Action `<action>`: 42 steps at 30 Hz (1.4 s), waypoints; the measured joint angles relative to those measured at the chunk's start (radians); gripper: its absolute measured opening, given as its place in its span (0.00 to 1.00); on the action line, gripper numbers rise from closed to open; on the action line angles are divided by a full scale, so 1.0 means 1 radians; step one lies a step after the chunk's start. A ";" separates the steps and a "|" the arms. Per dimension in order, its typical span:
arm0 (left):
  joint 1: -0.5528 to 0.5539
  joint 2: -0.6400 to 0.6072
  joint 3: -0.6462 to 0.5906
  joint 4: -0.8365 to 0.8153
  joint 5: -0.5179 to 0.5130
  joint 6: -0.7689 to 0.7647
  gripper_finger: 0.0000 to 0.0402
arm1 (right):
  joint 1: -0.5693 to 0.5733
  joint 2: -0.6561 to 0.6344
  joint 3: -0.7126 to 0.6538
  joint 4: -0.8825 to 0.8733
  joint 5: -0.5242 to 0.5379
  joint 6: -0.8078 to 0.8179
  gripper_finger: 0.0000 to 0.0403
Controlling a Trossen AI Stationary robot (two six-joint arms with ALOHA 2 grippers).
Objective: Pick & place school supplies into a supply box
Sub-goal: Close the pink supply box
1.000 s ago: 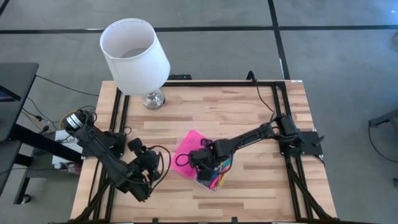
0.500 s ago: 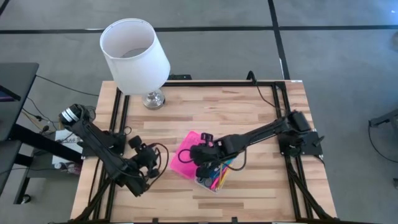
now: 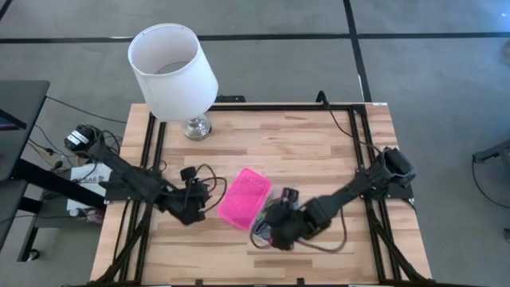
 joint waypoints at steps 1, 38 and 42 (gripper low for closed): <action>0.027 -0.011 -0.014 0.026 0.035 0.051 0.42 | 0.021 0.000 0.000 -0.020 0.010 0.044 0.29; 0.491 0.181 -0.057 0.330 0.628 0.739 0.42 | 0.343 0.004 -0.489 0.293 0.231 0.734 0.29; 0.497 0.181 -0.057 0.328 0.626 0.752 0.42 | 0.321 0.004 -0.544 0.356 0.230 0.712 0.29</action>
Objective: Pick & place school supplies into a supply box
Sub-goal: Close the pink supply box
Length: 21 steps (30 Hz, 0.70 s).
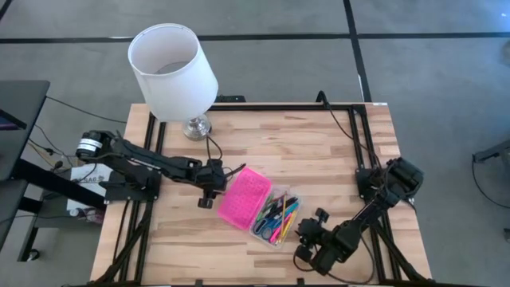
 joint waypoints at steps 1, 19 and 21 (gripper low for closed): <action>0.005 0.000 0.000 -0.002 0.003 0.003 0.42 | -0.005 0.000 -0.014 0.026 0.000 -0.013 0.29; 0.016 0.062 0.000 0.024 0.094 0.044 0.42 | -0.122 -0.002 -0.097 0.207 -0.030 -0.225 0.23; 0.016 0.080 0.000 0.055 0.107 0.031 0.42 | -0.123 -0.002 -0.097 0.208 -0.031 -0.226 0.23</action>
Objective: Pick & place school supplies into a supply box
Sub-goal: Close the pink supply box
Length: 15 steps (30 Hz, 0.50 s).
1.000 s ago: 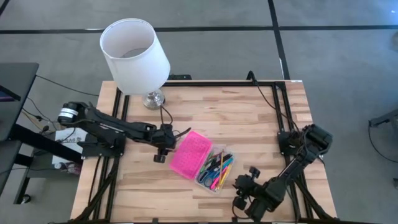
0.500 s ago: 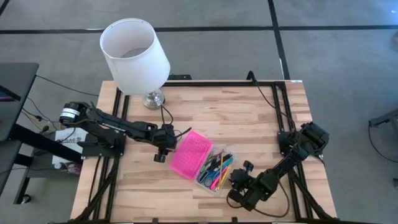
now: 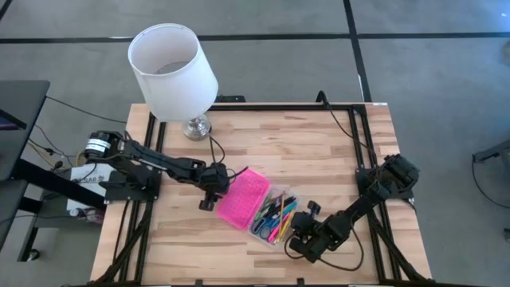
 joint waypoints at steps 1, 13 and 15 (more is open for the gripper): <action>0.000 0.007 0.000 0.011 0.000 -0.004 0.42 | 0.000 0.000 0.000 0.000 0.000 -0.001 0.23; 0.000 0.015 0.033 0.062 -0.006 -0.007 0.42 | 0.000 0.000 0.000 -0.003 -0.016 -0.001 0.23; 0.000 0.015 0.043 0.058 -0.007 -0.007 0.42 | 0.000 0.000 0.000 -0.003 -0.016 -0.006 0.23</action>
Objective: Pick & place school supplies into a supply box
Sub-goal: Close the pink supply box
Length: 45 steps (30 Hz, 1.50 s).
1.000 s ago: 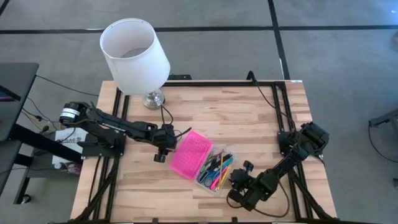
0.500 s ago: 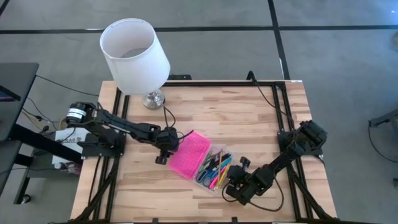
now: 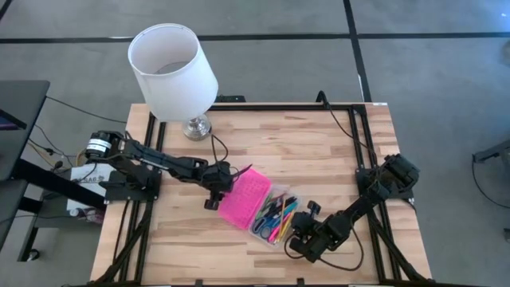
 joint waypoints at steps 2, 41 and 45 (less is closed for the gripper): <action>0.000 0.000 0.012 -0.009 0.000 -0.001 0.42 | 0.000 0.000 0.000 -0.001 -0.002 -0.002 0.23; 0.000 -0.102 0.098 -0.180 -0.013 -0.022 0.32 | 0.003 -0.001 0.000 -0.003 -0.007 0.004 0.23; 0.000 -0.102 0.098 -0.175 -0.011 -0.026 0.32 | 0.004 -0.001 0.000 -0.003 -0.007 0.004 0.23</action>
